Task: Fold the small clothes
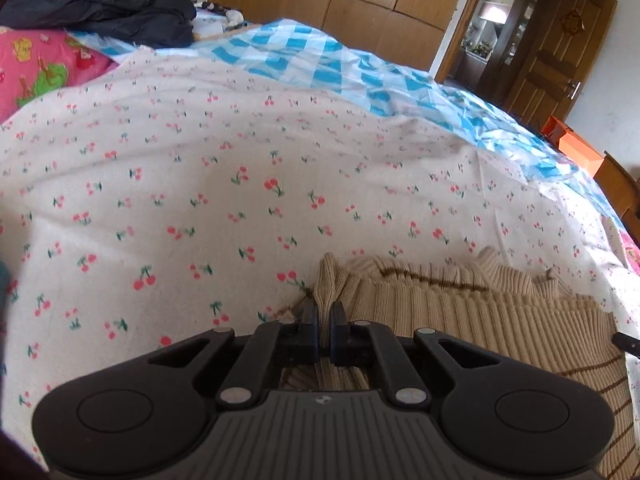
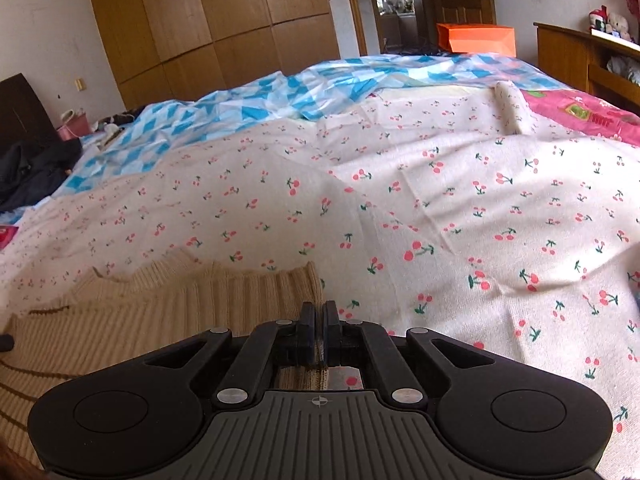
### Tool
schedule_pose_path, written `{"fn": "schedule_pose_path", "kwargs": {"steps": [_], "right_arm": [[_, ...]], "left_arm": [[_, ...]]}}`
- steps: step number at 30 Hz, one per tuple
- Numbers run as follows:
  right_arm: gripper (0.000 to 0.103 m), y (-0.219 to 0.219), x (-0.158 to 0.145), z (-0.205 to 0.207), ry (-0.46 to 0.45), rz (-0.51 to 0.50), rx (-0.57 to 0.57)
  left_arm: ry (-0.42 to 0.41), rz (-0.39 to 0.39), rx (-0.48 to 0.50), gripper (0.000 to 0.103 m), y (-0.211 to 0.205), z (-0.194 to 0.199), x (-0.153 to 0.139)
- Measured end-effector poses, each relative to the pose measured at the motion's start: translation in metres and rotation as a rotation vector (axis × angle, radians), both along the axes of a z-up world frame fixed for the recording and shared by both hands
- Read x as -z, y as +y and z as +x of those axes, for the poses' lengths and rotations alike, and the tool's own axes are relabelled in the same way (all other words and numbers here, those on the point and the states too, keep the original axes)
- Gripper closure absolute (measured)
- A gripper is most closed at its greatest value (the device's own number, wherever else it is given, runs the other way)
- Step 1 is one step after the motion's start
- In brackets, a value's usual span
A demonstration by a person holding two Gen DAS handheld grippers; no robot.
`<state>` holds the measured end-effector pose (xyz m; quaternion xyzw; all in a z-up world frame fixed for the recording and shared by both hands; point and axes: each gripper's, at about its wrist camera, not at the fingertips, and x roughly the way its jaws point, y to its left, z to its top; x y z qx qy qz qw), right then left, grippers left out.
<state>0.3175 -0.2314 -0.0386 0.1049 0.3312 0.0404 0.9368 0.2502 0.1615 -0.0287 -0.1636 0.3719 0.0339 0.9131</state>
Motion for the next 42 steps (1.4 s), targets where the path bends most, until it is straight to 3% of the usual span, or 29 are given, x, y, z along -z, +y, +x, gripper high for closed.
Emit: {"fn": "schedule_pose_path", "kwargs": {"steps": [4,8,10,12,17,21,24,26,28,30,34,36,42], "right_arm": [[0.100,0.005,-0.013,0.002,-0.061,0.010,0.004],[0.100,0.009,0.023,0.014,0.051,-0.049,0.021],[0.099,0.009,0.027,0.009,0.044,-0.057,0.007],[0.093,0.008,0.020,0.005,0.031,-0.057,0.005],[0.092,0.005,-0.011,-0.010,-0.037,-0.031,-0.004],[0.092,0.012,-0.035,-0.041,-0.105,-0.042,-0.052],[0.091,0.019,-0.042,-0.072,-0.118,-0.040,-0.100],[0.091,0.023,-0.038,-0.090,-0.094,-0.015,-0.140],[0.091,0.025,-0.028,-0.100,-0.052,-0.006,-0.166],[0.091,0.024,-0.013,-0.105,-0.011,-0.026,-0.144],[0.089,0.007,0.021,-0.093,0.085,-0.075,-0.045],[0.091,0.002,0.032,-0.092,0.085,-0.070,-0.031],[0.090,0.010,0.019,-0.102,0.075,-0.103,-0.019]], "left_arm": [[-0.033,0.002,-0.026,0.091,0.006,0.004,-0.011],[0.025,0.013,-0.029,0.091,0.007,0.013,0.005],[0.037,0.037,-0.019,0.088,0.003,0.009,0.013],[0.032,0.032,-0.015,0.086,0.004,0.005,0.011],[0.018,0.000,-0.037,0.082,0.010,-0.004,-0.008],[-0.032,0.038,-0.034,0.081,0.004,-0.034,-0.035],[-0.064,0.074,0.020,0.079,-0.015,-0.068,-0.052],[-0.082,0.041,0.069,0.074,-0.028,-0.090,-0.055],[-0.070,-0.001,0.132,0.072,-0.042,-0.104,-0.049],[-0.033,0.005,0.160,0.072,-0.054,-0.110,-0.033],[0.022,0.020,0.093,0.075,-0.048,-0.108,-0.001],[0.004,0.028,0.073,0.079,-0.042,-0.107,0.009],[-0.012,0.046,0.051,0.082,-0.040,-0.112,0.011]]}}
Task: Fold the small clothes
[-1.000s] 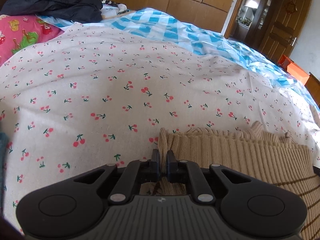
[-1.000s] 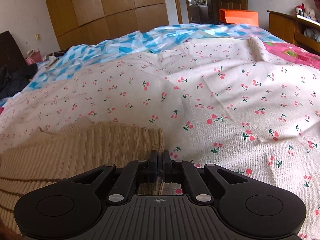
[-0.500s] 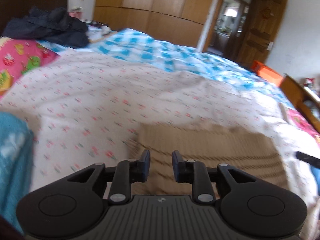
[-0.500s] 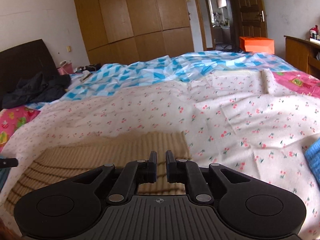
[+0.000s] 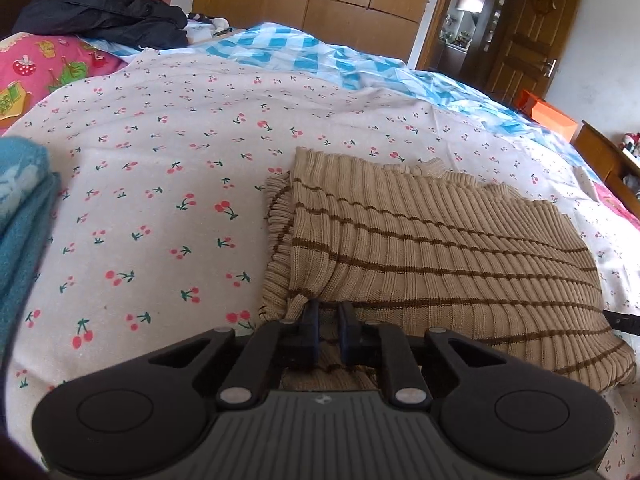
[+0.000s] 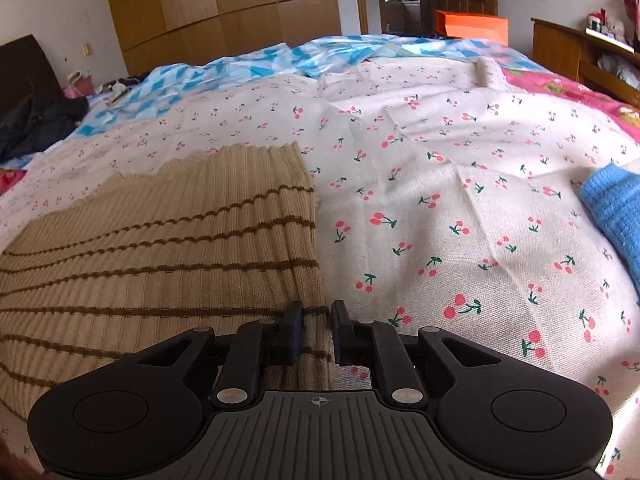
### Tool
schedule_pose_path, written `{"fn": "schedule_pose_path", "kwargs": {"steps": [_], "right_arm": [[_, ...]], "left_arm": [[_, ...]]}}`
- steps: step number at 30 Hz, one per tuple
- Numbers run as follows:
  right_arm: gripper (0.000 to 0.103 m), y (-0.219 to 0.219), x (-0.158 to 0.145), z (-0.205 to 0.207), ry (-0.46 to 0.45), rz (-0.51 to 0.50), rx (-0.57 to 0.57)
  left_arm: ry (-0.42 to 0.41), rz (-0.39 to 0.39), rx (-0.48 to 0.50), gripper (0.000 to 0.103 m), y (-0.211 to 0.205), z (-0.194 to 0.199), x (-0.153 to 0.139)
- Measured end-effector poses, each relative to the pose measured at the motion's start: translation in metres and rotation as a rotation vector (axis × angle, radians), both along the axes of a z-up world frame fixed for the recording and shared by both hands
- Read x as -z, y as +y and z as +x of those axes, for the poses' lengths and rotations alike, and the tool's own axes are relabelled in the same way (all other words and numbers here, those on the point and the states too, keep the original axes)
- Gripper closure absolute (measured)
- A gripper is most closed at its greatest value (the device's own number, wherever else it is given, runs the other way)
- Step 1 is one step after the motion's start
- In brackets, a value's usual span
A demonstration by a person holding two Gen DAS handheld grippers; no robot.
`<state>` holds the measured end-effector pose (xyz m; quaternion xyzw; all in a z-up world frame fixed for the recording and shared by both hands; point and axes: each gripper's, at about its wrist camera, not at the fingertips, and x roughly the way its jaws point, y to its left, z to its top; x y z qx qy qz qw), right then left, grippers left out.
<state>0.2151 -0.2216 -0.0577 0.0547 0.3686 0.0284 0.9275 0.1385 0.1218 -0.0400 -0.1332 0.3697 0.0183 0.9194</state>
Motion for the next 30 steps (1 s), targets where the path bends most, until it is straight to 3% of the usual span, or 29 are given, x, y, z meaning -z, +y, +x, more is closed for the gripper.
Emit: {"fn": "schedule_pose_path", "kwargs": {"steps": [8,13,16,20,27,30], "right_arm": [[0.082,0.009,-0.037,-0.051,-0.113,0.007,-0.067],[0.082,-0.002,-0.037,-0.077,-0.099,0.085,-0.024],[0.082,-0.013,-0.033,-0.088,-0.066,0.074,0.000],[0.080,-0.017,-0.022,-0.092,-0.016,0.110,-0.005],[0.080,-0.001,-0.015,-0.089,-0.010,0.113,-0.051],[0.080,0.001,-0.009,-0.084,0.005,0.088,-0.052]], "left_arm": [[-0.022,-0.053,-0.070,0.083,0.003,-0.030,-0.013],[0.008,-0.033,-0.100,0.082,0.006,-0.029,-0.009],[0.043,-0.086,-0.138,0.074,0.017,-0.026,-0.001],[0.023,-0.107,-0.150,0.073,0.020,-0.030,-0.003],[-0.089,-0.011,-0.147,0.073,0.009,-0.045,-0.023],[-0.123,-0.058,-0.127,0.073,0.009,-0.055,-0.029]]}}
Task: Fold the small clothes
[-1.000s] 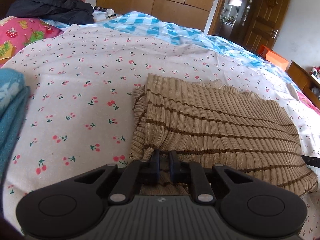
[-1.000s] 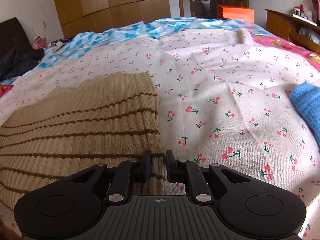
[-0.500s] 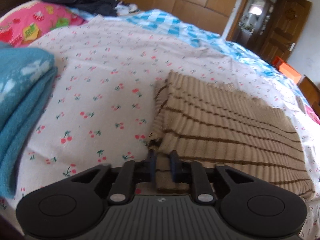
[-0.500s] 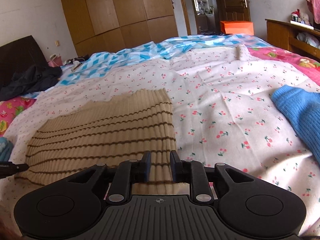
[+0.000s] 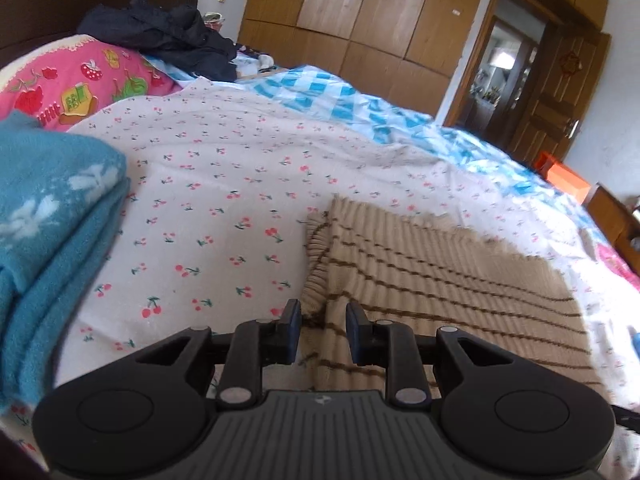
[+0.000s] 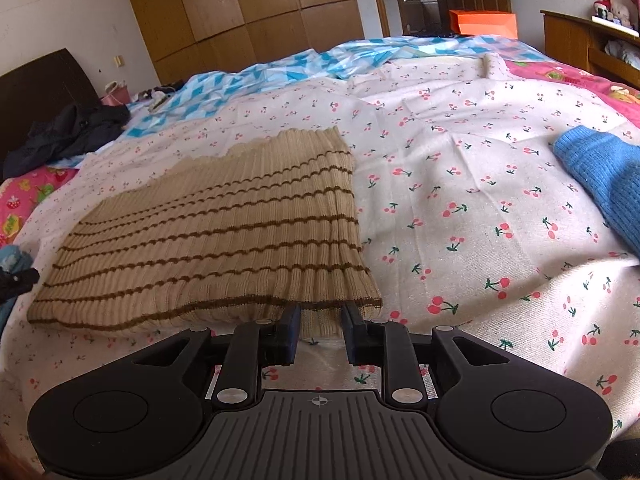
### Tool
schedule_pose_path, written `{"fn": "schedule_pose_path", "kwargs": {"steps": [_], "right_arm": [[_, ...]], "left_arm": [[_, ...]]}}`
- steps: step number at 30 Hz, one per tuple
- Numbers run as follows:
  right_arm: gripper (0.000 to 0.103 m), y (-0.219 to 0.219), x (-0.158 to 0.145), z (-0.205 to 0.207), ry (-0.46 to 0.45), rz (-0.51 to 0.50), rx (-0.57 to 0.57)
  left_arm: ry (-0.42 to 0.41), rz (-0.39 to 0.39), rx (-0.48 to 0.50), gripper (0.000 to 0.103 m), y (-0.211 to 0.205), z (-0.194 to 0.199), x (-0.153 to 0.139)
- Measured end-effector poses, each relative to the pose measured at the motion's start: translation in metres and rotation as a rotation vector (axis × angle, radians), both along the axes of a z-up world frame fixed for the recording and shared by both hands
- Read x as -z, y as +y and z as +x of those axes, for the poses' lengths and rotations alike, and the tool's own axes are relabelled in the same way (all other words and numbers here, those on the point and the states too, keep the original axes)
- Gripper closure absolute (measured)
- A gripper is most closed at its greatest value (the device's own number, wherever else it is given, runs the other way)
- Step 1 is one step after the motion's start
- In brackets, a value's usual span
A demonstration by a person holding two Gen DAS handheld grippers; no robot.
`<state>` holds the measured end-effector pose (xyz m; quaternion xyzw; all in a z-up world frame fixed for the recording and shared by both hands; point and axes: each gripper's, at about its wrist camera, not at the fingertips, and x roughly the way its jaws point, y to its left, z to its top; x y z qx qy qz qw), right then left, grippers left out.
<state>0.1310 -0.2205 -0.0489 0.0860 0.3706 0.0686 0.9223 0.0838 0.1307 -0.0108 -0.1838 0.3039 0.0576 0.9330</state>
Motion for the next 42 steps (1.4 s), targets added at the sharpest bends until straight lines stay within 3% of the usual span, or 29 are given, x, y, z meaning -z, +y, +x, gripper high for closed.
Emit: {"fn": "schedule_pose_path", "kwargs": {"steps": [4,8,11,15,18,23,29,32,35,39,40,42], "right_arm": [[0.080,-0.005,0.001,-0.002,0.001,0.013,0.002],[0.079,-0.004,-0.001,-0.006,-0.009,-0.011,-0.017],[0.069,0.000,0.000,-0.007,-0.002,-0.058,-0.041],[0.068,0.000,0.005,-0.005,0.011,-0.112,-0.028],[0.071,-0.001,0.008,0.001,0.035,-0.129,-0.029],[0.096,-0.001,0.005,0.006,0.053,-0.130,-0.079],[0.103,-0.001,-0.029,-0.001,-0.060,-0.288,-0.118],[0.103,-0.006,-0.016,0.005,-0.006,-0.342,-0.109],[0.103,-0.013,-0.007,0.006,0.045,-0.299,-0.061],[0.102,-0.008,-0.034,-0.008,-0.056,-0.200,-0.056],[0.098,-0.003,-0.039,-0.008,-0.078,-0.177,-0.075],[0.096,0.008,-0.039,-0.002,-0.084,-0.172,-0.103]], "left_arm": [[-0.009,-0.049,0.109,0.071,-0.012,-0.010,-0.004],[0.044,-0.044,0.203,0.070,-0.030,-0.010,0.001],[0.104,-0.005,0.206,0.069,-0.038,-0.004,0.009],[0.159,-0.033,0.149,0.069,-0.030,0.003,0.019],[0.166,-0.062,0.116,0.069,-0.022,0.003,0.022],[0.163,-0.082,0.107,0.069,-0.017,0.003,0.023],[0.157,-0.110,0.101,0.069,-0.013,0.002,0.022],[0.171,-0.087,0.109,0.069,-0.017,0.005,0.024],[0.184,-0.066,0.117,0.069,-0.020,0.006,0.025],[0.182,-0.080,0.115,0.069,-0.018,0.006,0.025],[0.183,-0.085,0.114,0.069,-0.017,0.007,0.025],[0.184,-0.084,0.113,0.069,-0.017,0.007,0.025]]}}
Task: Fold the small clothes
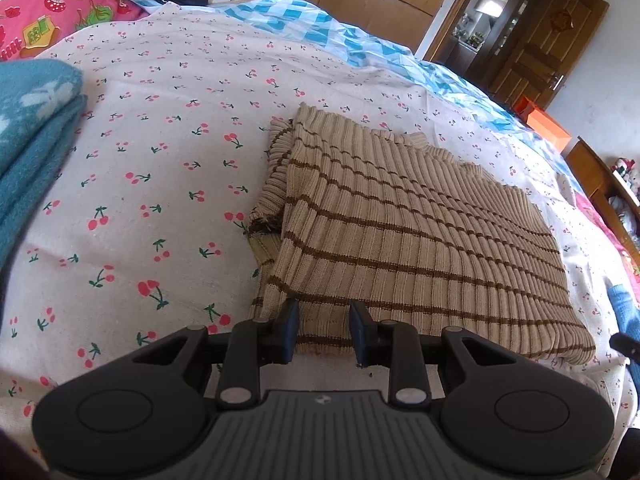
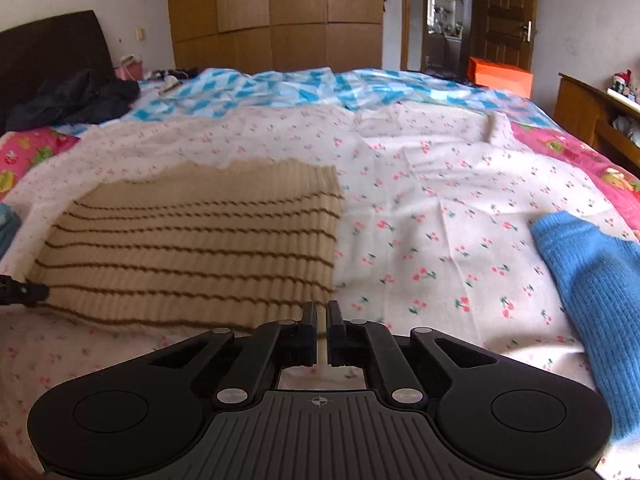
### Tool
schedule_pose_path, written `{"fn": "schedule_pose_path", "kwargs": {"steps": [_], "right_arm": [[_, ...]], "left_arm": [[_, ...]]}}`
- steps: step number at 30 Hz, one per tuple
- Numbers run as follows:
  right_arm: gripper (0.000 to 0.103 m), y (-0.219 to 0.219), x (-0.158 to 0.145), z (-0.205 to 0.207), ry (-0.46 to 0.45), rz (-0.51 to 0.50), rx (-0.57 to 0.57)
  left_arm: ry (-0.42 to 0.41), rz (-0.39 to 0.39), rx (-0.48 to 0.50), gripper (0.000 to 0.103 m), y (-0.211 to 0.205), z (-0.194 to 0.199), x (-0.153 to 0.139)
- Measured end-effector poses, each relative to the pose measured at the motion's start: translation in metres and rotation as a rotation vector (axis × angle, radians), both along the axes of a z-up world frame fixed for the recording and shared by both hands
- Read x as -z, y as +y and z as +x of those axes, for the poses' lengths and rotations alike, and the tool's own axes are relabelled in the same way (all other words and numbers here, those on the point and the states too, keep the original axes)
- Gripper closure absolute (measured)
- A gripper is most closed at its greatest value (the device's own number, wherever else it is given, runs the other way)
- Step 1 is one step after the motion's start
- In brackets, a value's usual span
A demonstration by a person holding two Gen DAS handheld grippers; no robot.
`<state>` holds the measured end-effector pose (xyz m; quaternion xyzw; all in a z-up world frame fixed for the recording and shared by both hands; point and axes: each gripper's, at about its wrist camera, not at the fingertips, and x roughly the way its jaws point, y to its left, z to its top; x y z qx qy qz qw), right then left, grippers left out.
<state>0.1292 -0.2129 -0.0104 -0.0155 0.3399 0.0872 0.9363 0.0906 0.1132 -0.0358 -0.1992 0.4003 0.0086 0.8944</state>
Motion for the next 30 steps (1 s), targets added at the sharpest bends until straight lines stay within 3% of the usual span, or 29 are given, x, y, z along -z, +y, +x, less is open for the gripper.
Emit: {"fn": "schedule_pose_path", "kwargs": {"steps": [4,5,14,19,21,23,30], "right_arm": [[0.097,0.006,0.040,0.026,0.146,-0.092,0.066],[0.101,0.001,0.048,0.027,0.163,-0.073,0.083],[0.103,-0.005,0.052,0.031,0.178,-0.102,0.113],[0.103,0.010,0.019,0.019,0.116,-0.123,0.093],[0.091,0.022,0.001,0.016,0.071,-0.135,0.065],[0.091,0.038,-0.014,0.018,0.041,-0.129,0.020],[0.082,0.129,-0.035,0.066,0.103,-0.026,-0.189]], "left_arm": [[0.009,0.010,-0.015,0.070,0.001,-0.001,0.000],[0.013,0.008,-0.020,0.070,0.002,-0.002,0.001],[0.034,-0.015,-0.066,0.082,0.012,-0.001,0.005],[0.036,-0.049,-0.081,0.083,0.018,-0.002,0.005],[0.031,-0.049,-0.079,0.083,0.017,-0.004,0.004],[0.018,-0.060,-0.077,0.083,0.017,-0.006,0.001],[-0.030,-0.077,-0.114,0.079,0.024,-0.016,-0.007]]}}
